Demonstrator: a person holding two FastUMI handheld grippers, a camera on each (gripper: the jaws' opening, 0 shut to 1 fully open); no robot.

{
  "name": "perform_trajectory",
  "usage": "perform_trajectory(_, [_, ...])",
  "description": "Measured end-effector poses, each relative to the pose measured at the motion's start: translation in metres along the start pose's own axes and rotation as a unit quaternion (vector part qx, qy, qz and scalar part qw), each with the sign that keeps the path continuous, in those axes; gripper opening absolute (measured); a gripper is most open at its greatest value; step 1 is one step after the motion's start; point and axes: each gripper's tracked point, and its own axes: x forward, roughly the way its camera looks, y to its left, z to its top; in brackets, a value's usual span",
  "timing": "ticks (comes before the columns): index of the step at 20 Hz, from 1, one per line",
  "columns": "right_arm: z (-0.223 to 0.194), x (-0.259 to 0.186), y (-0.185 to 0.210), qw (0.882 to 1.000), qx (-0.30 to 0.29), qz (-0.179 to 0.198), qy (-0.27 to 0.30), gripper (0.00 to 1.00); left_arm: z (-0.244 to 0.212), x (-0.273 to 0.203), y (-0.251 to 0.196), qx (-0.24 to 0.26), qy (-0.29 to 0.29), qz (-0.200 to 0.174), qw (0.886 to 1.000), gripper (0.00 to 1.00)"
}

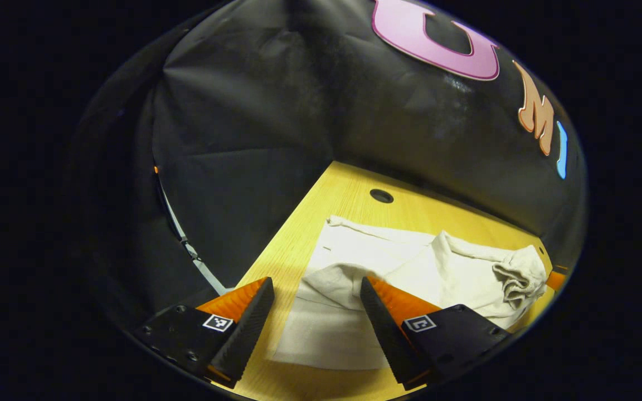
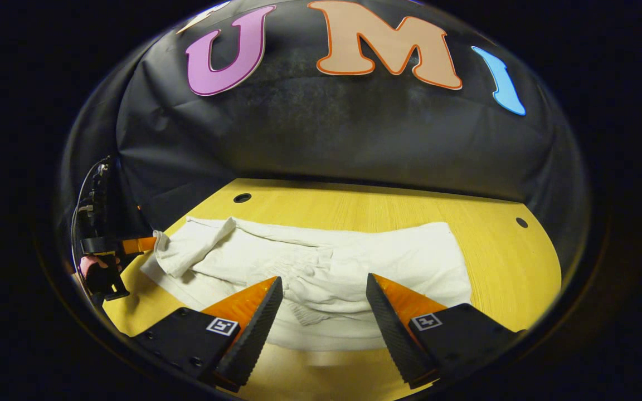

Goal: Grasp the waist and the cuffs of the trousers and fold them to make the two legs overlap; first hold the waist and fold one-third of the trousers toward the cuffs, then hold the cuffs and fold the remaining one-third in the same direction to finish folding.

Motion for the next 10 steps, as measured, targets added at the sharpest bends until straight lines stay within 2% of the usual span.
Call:
perform_trajectory(2, [0.001, 0.001, -0.002, 1.000, 0.004, -0.004, -0.001, 0.96, 0.004, 0.006, -0.001, 0.008, 0.014, 0.001, 1.000, 0.95])
perform_trajectory(3, [0.001, 0.002, -0.003, 1.000, 0.005, -0.007, 0.000, 0.92, 0.009, 0.006, -0.003, 0.014, 0.012, -0.002, 1.000, 0.95])
perform_trajectory(4, [0.001, 0.003, -0.005, 1.000, 0.006, -0.010, 0.000, 0.96, 0.005, 0.006, -0.007, 0.017, 0.012, -0.003, 1.000, 0.95])
perform_trajectory(10, [0.006, 0.006, -0.014, 1.000, 0.018, -0.022, -0.004, 0.96, -0.009, 0.010, -0.002, 0.066, 0.047, 0.028, 0.996, 0.88])
